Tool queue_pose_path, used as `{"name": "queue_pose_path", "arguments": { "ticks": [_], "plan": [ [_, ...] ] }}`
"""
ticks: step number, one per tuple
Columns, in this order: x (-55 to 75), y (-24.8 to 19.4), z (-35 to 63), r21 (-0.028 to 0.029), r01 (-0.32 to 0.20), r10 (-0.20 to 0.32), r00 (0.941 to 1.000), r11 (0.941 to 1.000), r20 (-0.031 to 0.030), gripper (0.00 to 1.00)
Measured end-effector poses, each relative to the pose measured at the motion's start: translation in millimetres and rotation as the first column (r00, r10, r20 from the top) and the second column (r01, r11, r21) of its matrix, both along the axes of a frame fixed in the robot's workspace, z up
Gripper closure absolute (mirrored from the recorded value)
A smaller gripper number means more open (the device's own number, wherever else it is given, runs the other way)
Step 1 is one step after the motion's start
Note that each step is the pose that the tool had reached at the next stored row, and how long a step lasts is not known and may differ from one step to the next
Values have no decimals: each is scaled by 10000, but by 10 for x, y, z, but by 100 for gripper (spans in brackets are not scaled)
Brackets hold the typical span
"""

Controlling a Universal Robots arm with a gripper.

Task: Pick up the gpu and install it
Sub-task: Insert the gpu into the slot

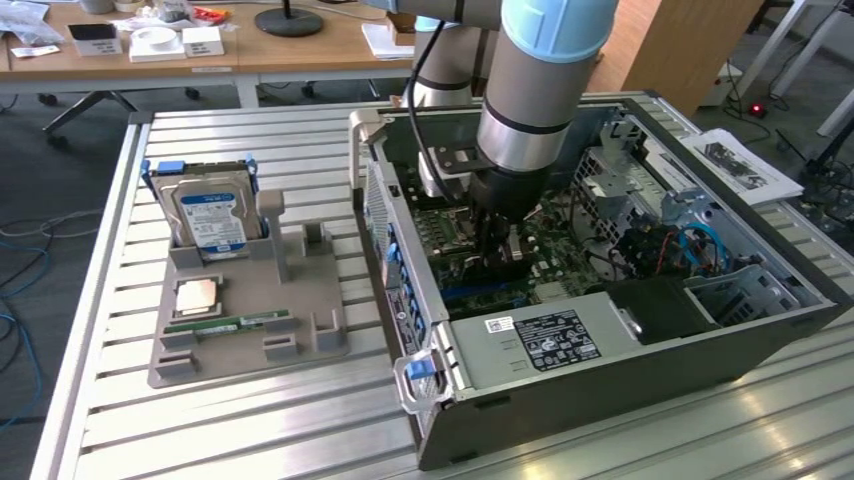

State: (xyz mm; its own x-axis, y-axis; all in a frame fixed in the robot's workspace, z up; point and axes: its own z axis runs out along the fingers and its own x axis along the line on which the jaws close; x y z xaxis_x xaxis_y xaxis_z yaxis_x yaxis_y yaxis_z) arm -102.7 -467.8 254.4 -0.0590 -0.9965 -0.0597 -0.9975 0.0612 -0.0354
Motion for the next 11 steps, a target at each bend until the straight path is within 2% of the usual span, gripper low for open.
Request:
{"name": "queue_pose_path", "arguments": {
  "ticks": [7,11],
  "plan": [
    [2,0,9,-39,-2,2,10000,10000,-9,73],
    [3,0,9,-42,-2,2,10000,10000,-11,73]
  ]
}}
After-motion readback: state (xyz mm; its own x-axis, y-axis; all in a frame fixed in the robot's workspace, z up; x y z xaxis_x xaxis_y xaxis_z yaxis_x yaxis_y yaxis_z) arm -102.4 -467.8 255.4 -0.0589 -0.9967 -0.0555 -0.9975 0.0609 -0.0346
